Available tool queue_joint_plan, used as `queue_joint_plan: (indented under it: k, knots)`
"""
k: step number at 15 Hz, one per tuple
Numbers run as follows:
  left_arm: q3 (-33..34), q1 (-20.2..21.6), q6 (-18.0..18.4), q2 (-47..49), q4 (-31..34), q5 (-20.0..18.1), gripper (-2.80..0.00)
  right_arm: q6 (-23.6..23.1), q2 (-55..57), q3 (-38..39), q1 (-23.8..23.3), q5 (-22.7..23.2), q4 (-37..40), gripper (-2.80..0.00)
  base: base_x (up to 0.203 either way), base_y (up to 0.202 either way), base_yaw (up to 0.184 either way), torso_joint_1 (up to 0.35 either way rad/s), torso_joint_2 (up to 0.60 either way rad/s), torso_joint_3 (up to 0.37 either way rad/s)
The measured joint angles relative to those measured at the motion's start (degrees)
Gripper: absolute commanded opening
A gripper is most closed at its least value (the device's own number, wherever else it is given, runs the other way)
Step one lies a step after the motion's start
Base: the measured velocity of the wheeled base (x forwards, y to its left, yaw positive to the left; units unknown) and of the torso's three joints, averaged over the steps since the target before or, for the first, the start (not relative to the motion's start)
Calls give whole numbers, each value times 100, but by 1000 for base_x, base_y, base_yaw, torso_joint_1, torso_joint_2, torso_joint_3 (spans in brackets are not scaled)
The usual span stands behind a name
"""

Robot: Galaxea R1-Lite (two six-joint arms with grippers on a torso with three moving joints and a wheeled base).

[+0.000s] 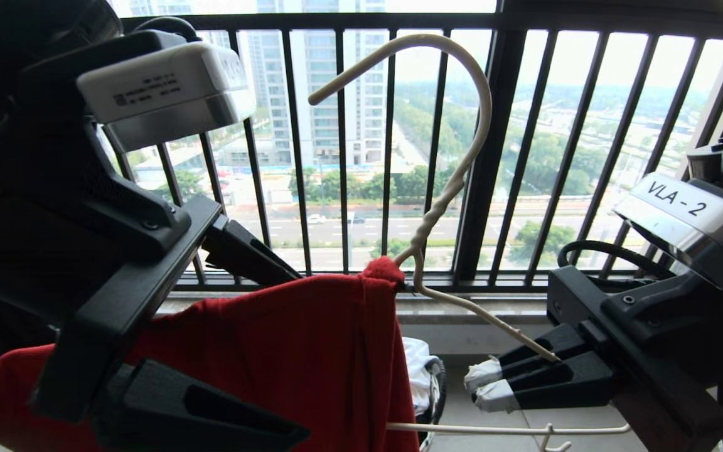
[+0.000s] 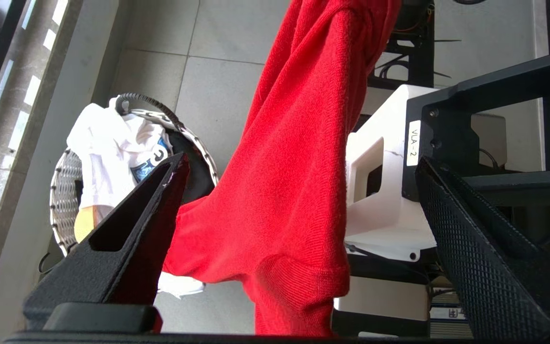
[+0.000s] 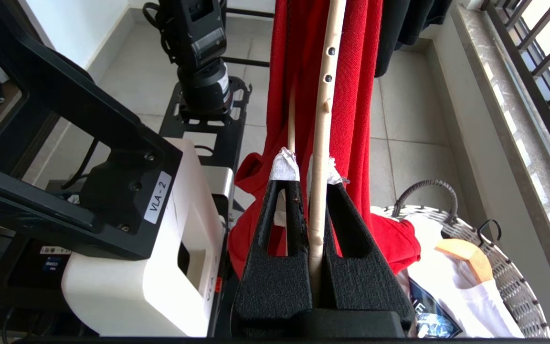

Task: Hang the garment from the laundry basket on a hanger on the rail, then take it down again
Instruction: Hang the clothes on the clothes rack

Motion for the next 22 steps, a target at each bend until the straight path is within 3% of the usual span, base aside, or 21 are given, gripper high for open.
queue_joint_plan:
  k: [3,4,20,21,22]
  knots:
    - [22,-40,-69,18,-63,5,0,0,0,0,-24,5,-11,-280,0,0,0,0,0,0]
    - [24,-49,-72,22,-69,3,-280,0,0,-2,-31,5,-17,-280,0,0,0,0,0,0]
    - [96,-62,-67,57,-122,1,-280,80,24,-18,-44,0,-107,-280,0,0,0,0,0,0]
    - [96,-62,-67,57,-122,0,-280,76,24,-11,-44,0,-111,0,0,0,0,0,0,0]
    - [100,-62,-65,57,-122,-7,-280,74,24,-9,-44,4,-143,0,0,0,0,0,0,0]
